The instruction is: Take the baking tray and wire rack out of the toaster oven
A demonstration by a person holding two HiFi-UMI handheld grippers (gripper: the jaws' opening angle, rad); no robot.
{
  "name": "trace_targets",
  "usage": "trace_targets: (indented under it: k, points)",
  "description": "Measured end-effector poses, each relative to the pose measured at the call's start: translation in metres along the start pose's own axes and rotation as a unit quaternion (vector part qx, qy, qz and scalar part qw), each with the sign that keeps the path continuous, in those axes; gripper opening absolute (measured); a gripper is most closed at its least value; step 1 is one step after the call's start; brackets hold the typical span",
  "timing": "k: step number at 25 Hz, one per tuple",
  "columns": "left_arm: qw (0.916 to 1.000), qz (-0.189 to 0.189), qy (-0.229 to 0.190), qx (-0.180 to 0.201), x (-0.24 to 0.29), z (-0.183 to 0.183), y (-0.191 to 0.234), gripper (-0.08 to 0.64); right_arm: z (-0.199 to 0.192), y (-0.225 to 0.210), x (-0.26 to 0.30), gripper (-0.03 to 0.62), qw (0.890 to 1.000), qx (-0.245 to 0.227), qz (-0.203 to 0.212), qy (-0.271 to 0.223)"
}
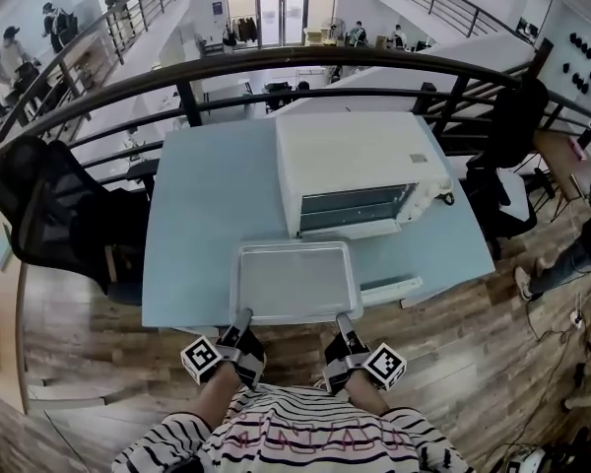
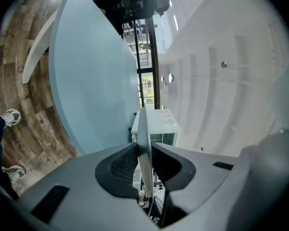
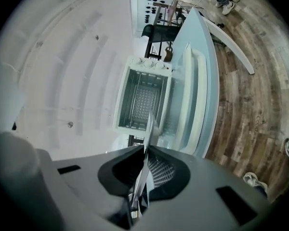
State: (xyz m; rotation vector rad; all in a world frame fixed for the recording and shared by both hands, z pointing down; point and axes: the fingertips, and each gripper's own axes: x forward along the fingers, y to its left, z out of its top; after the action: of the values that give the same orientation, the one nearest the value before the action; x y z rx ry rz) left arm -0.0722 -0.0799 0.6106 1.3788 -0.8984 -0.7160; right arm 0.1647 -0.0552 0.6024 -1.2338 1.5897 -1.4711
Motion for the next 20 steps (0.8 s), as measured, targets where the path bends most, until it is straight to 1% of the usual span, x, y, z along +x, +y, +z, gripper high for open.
trace_targets:
  k: [4, 8, 11, 16, 20]
  points:
    - [0.9999, 0.006, -0.014, 0.004, -0.023, 0.051, 0.005, 0.091, -0.048, 0.008, 0.034, 0.043, 0.999, 0.007, 0.002, 0.034]
    - [0.9991, 0.015, -0.039, -0.005, -0.042, 0.097, 0.015, 0.091, -0.089, 0.015, 0.067, 0.043, 0.997, 0.009, -0.010, 0.075]
    - [0.9985, 0.026, -0.047, 0.004, -0.048, 0.132, 0.021, 0.091, -0.117, 0.011, 0.088, 0.044, 0.995, 0.013, -0.021, 0.097]
    - [0.9983, 0.025, -0.053, 0.008, -0.042, 0.182, 0.027, 0.091, -0.142, 0.019, 0.137, 0.044, 0.995, 0.013, -0.010, 0.099]
    - [0.9983, 0.026, -0.048, 0.018, -0.027, 0.220, 0.030, 0.091, -0.154, 0.016, 0.172, 0.044, 0.995, 0.013, -0.020, 0.093]
